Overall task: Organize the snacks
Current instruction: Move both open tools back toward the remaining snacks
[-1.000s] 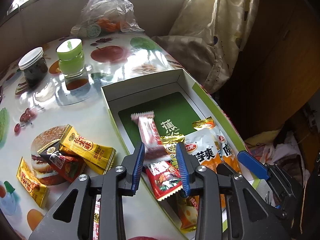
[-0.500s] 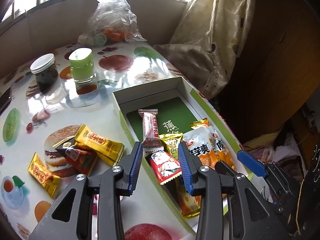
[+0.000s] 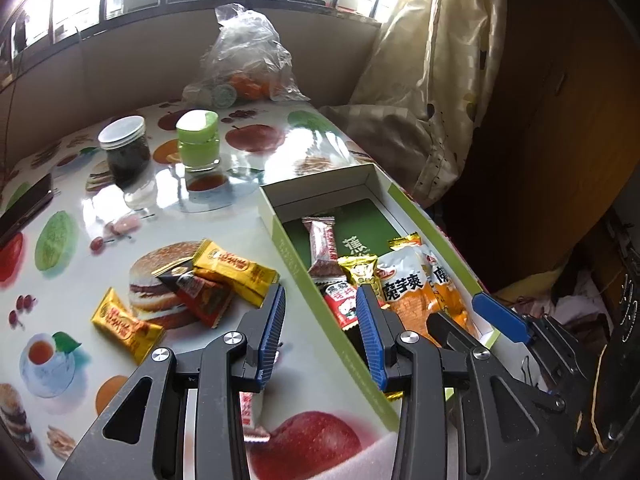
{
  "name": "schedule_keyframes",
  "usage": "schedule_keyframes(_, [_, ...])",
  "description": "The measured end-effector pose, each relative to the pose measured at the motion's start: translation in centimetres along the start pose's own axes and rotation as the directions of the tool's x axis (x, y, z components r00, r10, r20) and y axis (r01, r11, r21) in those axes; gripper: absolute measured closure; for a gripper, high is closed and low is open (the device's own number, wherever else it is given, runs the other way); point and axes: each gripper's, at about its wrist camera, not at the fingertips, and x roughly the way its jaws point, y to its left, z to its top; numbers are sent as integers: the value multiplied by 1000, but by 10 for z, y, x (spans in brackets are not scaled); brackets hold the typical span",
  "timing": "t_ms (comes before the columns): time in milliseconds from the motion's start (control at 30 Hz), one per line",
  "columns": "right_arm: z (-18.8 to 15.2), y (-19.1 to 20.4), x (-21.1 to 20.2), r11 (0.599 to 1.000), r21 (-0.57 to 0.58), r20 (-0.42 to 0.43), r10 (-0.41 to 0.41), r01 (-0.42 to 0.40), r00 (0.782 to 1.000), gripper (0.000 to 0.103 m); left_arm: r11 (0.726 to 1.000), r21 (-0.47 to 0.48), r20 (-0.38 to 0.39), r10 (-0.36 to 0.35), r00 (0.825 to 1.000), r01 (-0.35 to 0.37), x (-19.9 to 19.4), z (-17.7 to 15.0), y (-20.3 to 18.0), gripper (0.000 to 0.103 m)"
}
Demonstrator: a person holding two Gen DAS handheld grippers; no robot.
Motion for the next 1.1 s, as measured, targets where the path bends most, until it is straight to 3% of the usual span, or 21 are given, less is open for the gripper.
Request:
schedule_keyframes(633, [-7, 29, -13, 998, -46, 7, 45, -44, 999, 53, 997, -42, 66, 60, 996, -57, -38, -20, 31, 65])
schedule_keyframes(1100, [-11, 53, -10, 990, -100, -13, 94, -95, 995, 53, 980, -167, 63, 120, 991, -108, -52, -41, 80, 65])
